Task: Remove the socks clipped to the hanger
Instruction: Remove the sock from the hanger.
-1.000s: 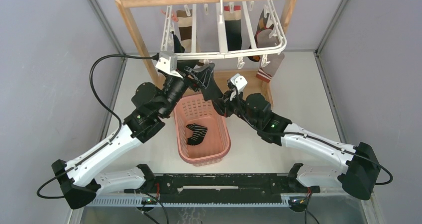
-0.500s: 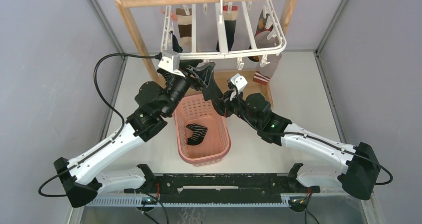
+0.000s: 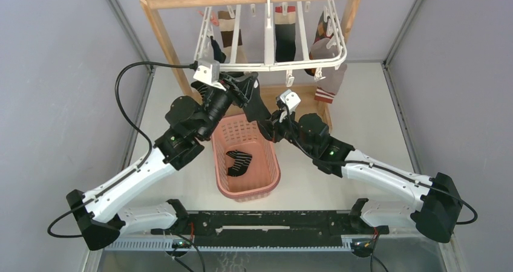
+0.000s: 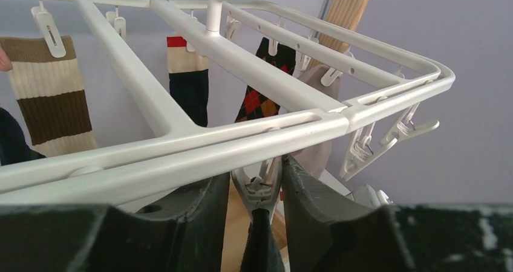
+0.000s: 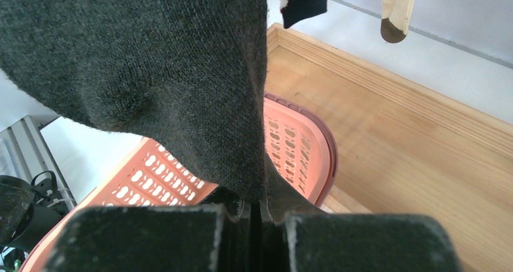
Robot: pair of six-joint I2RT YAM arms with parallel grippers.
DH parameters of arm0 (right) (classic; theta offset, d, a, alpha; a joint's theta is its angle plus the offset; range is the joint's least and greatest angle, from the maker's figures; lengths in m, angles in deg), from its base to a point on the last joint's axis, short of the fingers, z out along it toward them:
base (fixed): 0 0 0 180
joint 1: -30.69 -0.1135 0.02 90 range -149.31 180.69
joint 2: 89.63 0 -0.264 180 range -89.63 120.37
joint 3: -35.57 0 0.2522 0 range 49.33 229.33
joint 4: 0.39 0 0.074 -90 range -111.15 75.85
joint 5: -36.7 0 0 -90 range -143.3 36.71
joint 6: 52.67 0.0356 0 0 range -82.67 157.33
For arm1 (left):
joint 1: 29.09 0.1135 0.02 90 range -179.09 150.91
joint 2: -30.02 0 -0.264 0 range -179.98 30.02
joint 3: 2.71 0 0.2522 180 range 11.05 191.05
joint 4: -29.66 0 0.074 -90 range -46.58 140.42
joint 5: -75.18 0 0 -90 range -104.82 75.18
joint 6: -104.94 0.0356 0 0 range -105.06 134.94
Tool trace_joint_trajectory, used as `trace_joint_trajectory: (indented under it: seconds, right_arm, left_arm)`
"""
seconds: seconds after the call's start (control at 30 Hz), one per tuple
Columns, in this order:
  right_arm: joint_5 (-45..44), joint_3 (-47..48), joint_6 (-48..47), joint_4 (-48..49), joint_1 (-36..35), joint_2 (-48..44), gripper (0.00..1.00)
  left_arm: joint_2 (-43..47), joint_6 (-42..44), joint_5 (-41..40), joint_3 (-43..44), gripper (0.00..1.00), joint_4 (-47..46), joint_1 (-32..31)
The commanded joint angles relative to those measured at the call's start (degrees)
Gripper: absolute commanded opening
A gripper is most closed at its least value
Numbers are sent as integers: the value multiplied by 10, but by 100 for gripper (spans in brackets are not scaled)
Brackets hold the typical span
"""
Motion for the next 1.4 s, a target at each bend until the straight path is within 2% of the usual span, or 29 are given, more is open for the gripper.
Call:
trace_joint_trajectory:
  seconds: [0.0, 0.07, 0.13, 0.23, 0.73, 1.0, 1.07, 1.17, 1.23, 1.37]
  right_arm:
    - [-5, 4, 6, 15, -3, -10, 0]
    - [-5, 3, 6, 16, -3, -9, 0]
    - [-5, 2, 6, 16, -2, -9, 0]
    - [-4, 1, 6, 16, -2, -8, 0]
    - [10, 1, 6, 17, -9, -10, 0]
    - [7, 1, 1, -13, -48, -11, 0]
    - [8, 1, 2, -20, -55, -10, 0]
    - [20, 1, 7, -25, -61, -12, 0]
    - [24, 1, 10, -29, -67, -14, 0]
    - [30, 1, 16, -32, -78, -6, 0]
  left_arm:
    - [-3, 1, -4, 44, 39, -5, -3]
    - [-5, 2, -2, 46, 36, -4, -3]
    - [-6, 2, -1, 50, 27, 1, -3]
    - [-6, 3, 0, 50, 1, 2, -3]
    - [3, 7, -5, 47, 0, 8, -3]
    - [6, 6, -9, 42, 6, 11, -3]
    - [7, 5, -7, 39, 12, 14, -3]
    - [16, 2, -1, 26, 32, 11, -3]
    - [23, 0, 0, 17, 41, 11, -3]
    - [35, -1, -5, 2, 46, 11, -3]
